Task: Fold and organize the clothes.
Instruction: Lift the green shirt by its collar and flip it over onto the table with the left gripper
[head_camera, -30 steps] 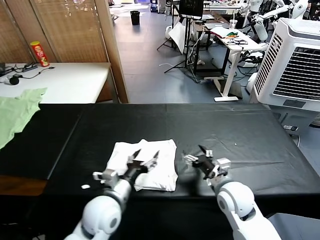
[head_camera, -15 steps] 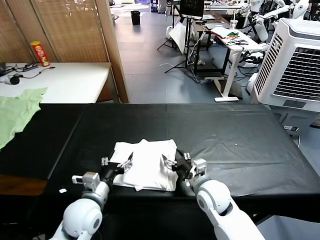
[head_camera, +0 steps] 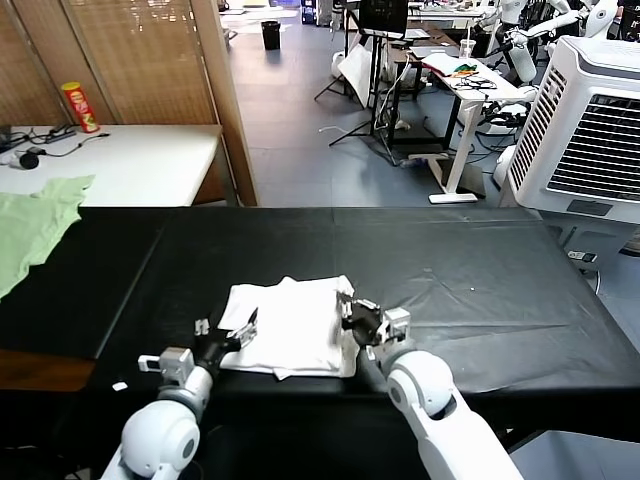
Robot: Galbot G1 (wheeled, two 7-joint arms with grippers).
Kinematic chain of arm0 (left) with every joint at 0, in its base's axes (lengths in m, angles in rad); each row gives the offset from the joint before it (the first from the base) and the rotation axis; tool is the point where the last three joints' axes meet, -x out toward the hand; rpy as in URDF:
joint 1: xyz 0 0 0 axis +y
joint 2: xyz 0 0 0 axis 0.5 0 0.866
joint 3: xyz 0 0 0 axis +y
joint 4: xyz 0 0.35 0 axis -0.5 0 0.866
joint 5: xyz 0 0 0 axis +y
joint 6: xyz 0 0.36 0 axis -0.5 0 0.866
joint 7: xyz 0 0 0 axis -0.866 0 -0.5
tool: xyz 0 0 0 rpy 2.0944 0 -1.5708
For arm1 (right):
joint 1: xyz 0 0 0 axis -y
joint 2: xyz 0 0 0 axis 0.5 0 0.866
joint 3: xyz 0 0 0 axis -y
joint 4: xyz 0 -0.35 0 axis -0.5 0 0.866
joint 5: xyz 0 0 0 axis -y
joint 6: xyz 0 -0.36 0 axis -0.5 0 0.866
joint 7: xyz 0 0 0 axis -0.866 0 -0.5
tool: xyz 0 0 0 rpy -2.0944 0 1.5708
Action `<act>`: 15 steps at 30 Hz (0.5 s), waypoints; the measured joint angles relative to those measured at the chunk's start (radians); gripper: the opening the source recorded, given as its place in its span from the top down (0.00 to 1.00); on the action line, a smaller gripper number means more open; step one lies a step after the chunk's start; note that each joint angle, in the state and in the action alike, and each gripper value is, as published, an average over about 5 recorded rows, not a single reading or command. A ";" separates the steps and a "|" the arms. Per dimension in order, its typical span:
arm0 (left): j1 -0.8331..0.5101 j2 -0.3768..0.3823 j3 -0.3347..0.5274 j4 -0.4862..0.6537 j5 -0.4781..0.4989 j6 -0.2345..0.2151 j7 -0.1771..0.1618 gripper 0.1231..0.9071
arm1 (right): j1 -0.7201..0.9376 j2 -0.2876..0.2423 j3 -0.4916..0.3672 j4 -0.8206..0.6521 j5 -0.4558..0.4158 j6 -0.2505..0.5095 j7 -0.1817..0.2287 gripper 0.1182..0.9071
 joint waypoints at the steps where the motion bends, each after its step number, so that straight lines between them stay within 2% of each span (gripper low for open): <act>1: 0.000 0.000 -0.002 0.002 -0.001 -0.002 0.000 0.14 | -0.003 0.000 0.001 -0.004 -0.006 -0.002 0.001 0.99; 4: -0.002 -0.003 -0.009 0.009 -0.007 -0.008 0.002 0.14 | -0.013 0.001 0.010 -0.005 -0.012 -0.009 0.004 0.92; 10: -0.009 -0.017 -0.037 0.031 -0.075 -0.017 0.017 0.14 | -0.046 -0.016 0.046 0.040 0.010 -0.010 -0.011 0.54; 12: -0.010 -0.021 -0.051 0.042 -0.124 -0.019 0.033 0.14 | -0.065 -0.027 0.064 0.072 0.026 -0.010 -0.011 0.39; 15: -0.011 -0.022 -0.074 0.057 -0.208 -0.020 0.063 0.14 | -0.099 -0.047 0.091 0.125 0.045 -0.009 -0.010 0.22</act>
